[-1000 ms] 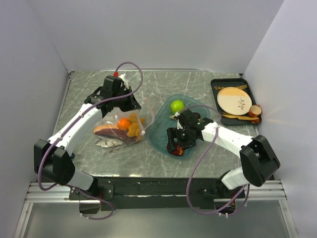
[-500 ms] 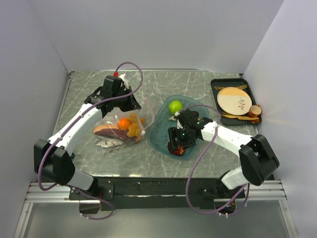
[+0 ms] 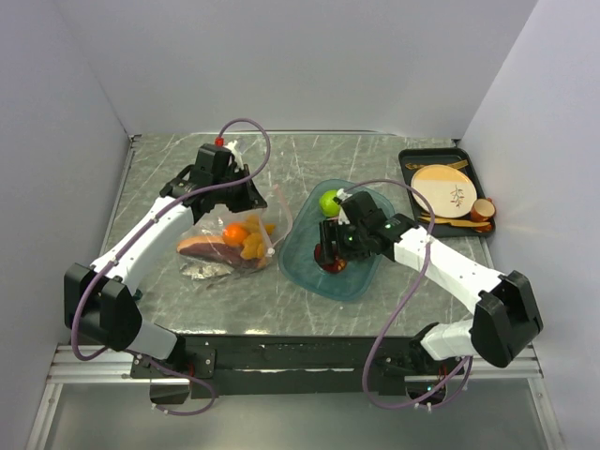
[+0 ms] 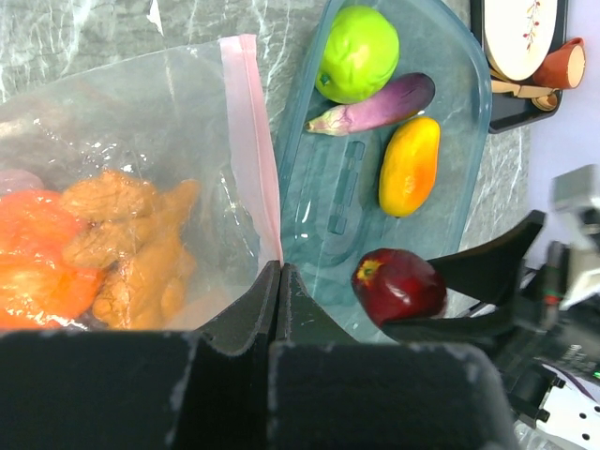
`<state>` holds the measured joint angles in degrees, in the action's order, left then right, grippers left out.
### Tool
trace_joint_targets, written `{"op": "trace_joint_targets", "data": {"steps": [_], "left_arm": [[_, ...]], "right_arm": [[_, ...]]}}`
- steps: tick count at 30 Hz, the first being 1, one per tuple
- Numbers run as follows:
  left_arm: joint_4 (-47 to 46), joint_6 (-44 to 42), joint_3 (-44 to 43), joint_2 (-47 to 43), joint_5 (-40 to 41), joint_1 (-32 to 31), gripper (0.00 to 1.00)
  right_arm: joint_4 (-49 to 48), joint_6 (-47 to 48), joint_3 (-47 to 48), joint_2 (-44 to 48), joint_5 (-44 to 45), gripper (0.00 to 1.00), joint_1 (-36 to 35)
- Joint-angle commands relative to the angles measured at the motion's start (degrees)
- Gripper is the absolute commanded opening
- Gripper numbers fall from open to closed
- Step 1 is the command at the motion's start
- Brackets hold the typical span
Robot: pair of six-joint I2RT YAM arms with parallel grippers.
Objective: Place the food in the zip-top bag and seal the zipper
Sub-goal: Pick up the fake fruit from the bin, then place the fake fruit in the zipper food storage bag.
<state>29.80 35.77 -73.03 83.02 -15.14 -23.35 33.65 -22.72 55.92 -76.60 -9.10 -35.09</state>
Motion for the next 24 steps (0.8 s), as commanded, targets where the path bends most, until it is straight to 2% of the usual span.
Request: {"op": "trace_joint_targets", "data": {"steps": [1,7,13,24], "left_arm": [[-1.15,0.00,-0.09,-2.43,0.37,-0.20,0.01],[-1.24,-0.08,-0.88,-2.16,-0.42,-0.20,0.01],[-0.45,-0.44,-1.58,-2.87,0.28,-0.20,0.01],[-1.41,0.97,0.87,-5.77,-0.60,-0.20,0.01]], "right_arm": [[-5.59,-3.38,4.19,2.77,-2.93,0.44,1.17],[-10.70,-5.58,11.47,-1.70,-6.80,0.43,1.52],[-18.87,-10.85,13.51,-6.98,-12.25,0.42,1.43],[-22.84,-14.02,17.63,-17.00,-17.95,0.42,1.43]]}}
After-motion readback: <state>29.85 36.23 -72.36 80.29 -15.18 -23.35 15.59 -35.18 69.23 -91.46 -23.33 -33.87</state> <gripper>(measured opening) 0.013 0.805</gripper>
